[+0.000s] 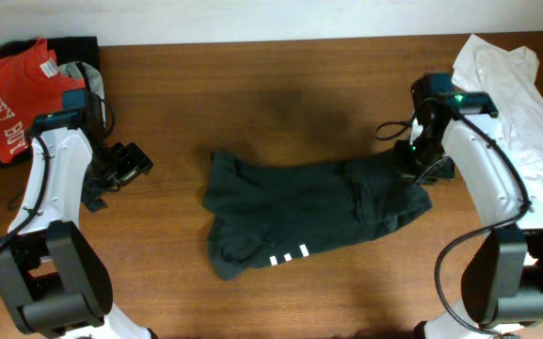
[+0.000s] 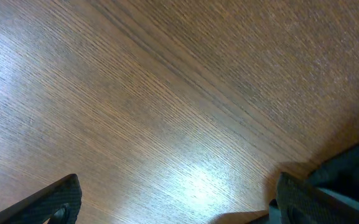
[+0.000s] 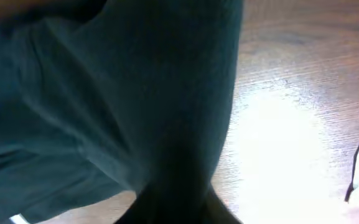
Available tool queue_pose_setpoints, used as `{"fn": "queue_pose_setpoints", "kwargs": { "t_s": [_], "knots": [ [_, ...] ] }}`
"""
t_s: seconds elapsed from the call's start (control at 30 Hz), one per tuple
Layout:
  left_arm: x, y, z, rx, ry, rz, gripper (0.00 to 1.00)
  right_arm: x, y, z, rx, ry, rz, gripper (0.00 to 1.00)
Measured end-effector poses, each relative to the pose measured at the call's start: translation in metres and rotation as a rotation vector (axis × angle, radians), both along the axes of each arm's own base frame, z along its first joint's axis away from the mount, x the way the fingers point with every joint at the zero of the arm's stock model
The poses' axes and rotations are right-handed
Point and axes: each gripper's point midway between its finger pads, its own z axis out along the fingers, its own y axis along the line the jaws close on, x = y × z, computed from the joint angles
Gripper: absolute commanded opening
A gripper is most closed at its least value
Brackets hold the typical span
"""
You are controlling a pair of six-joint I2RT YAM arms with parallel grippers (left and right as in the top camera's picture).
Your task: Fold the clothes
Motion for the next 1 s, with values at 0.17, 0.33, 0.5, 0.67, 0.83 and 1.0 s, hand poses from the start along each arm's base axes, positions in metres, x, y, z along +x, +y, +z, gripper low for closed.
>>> {"fn": "queue_pose_setpoints", "kwargs": {
  "t_s": [0.17, 0.33, 0.5, 0.67, 0.83, 1.0],
  "knots": [
    [-0.002, -0.008, -0.001, -0.032, 0.006, -0.038, 0.99, -0.01, -0.004, -0.03, -0.009, 0.026, -0.007, 0.99],
    [-0.015, -0.077, -0.04, -0.183, 0.015, -0.272, 0.99, -0.013, -0.037, -0.03, -0.008, 0.026, -0.113, 0.99],
    [-0.033, -0.135, -0.076, -0.384, -0.065, -0.398, 0.99, -0.022, -0.056, -0.03, -0.008, 0.048, -0.176, 0.99],
    [-0.03, -0.166, -0.067, -0.565, -0.185, -0.481, 0.99, -0.022, -0.053, -0.03, 0.012, 0.048, -0.176, 0.99],
    [-0.039, -0.205, -0.067, -0.613, -0.169, -0.566, 0.63, -0.022, -0.05, -0.03, 0.027, 0.048, -0.175, 0.99],
    [-0.035, -0.209, -0.086, -0.54, -0.149, -0.532, 0.01, -0.024, -0.049, -0.03, 0.032, 0.058, -0.176, 0.99]
  ]
}}
